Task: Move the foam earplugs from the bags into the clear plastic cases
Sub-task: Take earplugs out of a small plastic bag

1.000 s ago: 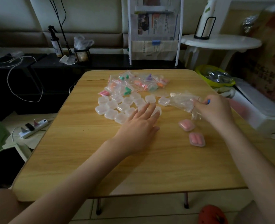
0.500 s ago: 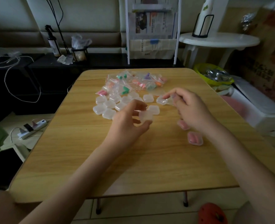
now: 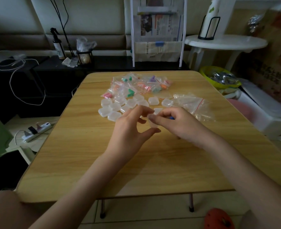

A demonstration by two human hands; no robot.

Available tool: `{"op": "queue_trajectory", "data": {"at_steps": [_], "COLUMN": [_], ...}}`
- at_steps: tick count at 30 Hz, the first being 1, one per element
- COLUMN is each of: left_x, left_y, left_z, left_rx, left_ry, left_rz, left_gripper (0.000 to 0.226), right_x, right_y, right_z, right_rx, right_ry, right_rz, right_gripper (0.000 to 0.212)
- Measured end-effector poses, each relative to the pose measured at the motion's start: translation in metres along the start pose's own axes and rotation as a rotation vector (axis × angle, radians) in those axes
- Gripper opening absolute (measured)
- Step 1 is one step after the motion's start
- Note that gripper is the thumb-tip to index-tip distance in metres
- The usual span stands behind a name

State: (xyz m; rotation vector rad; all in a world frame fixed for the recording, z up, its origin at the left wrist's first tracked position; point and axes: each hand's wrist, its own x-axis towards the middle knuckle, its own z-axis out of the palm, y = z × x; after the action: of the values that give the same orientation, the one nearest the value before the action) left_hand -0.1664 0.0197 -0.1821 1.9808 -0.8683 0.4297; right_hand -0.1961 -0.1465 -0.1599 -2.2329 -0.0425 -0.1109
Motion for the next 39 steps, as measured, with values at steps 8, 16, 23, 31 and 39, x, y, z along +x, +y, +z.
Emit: {"op": "queue_trajectory", "data": {"at_steps": [8, 16, 23, 31, 39], "left_x": [-0.002, -0.002, -0.002, 0.010, 0.008], "left_y": [-0.003, -0.003, -0.004, -0.002, -0.001], "left_z": [-0.002, -0.003, -0.002, -0.018, -0.014], "left_rx": [-0.022, -0.036, -0.092, -0.891, -1.203], "left_ry": [-0.002, -0.063, -0.108, -0.088, -0.276], "left_rz": [-0.027, -0.016, -0.068, -0.679, -0.845], "left_gripper": [0.045, 0.042, 0.039, 0.030, 0.030], "right_x": [-0.003, -0.004, -0.002, -0.007, -0.005], "right_y": [-0.007, -0.010, -0.006, -0.004, -0.008], "right_z": [-0.002, -0.002, -0.001, -0.015, -0.005], "right_rx": [0.028, -0.090, -0.160, -0.007, -0.123], "right_ry": [-0.094, -0.160, -0.183, 0.024, -0.029], "right_rz": [0.003, -0.018, -0.038, -0.171, -0.236], "right_gripper": [0.036, 0.040, 0.037, 0.020, 0.038]}}
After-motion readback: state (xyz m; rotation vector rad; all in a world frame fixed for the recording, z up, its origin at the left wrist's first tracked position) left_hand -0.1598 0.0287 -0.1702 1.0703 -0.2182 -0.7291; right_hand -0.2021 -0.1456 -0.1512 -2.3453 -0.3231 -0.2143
